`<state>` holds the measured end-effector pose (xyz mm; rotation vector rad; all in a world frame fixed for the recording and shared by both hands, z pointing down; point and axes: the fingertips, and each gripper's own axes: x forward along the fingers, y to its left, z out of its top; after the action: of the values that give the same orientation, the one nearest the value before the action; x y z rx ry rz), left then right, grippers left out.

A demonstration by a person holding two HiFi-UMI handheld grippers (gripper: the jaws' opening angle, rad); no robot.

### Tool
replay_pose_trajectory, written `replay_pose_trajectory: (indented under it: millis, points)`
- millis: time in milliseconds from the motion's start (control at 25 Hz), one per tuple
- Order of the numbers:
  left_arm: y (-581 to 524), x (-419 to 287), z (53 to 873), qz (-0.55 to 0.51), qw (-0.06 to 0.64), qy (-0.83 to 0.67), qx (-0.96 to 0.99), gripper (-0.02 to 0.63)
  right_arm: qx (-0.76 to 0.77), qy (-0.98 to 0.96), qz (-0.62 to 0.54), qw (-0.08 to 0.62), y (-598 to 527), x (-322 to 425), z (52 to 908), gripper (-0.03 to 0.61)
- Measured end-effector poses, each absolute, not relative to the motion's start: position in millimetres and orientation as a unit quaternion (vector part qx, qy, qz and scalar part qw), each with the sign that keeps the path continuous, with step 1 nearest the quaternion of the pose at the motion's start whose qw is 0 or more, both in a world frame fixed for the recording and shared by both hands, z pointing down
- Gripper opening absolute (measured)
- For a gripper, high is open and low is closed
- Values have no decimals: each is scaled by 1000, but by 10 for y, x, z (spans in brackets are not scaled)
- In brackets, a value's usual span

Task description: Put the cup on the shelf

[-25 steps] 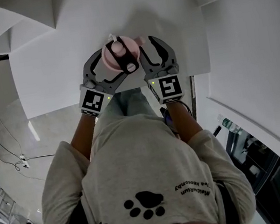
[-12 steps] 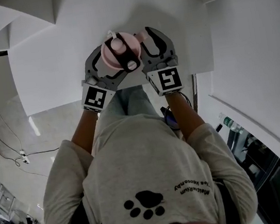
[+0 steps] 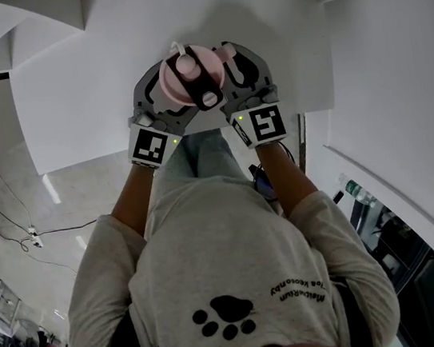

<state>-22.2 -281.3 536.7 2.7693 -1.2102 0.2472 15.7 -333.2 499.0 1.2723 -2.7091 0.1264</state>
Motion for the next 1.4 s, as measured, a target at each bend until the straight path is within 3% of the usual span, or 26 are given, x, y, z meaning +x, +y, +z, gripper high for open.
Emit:
replay_pose_trajectory:
  millis: [520, 1400]
  points:
    - [-2845, -189, 5359, 88, 66, -404, 908, 426, 412, -908, 40, 65, -3337, 192, 4922, 84]
    - [-3021, -391, 4482, 69, 18, -409, 910, 426, 428, -901, 74, 12, -3551, 71, 4166, 83]
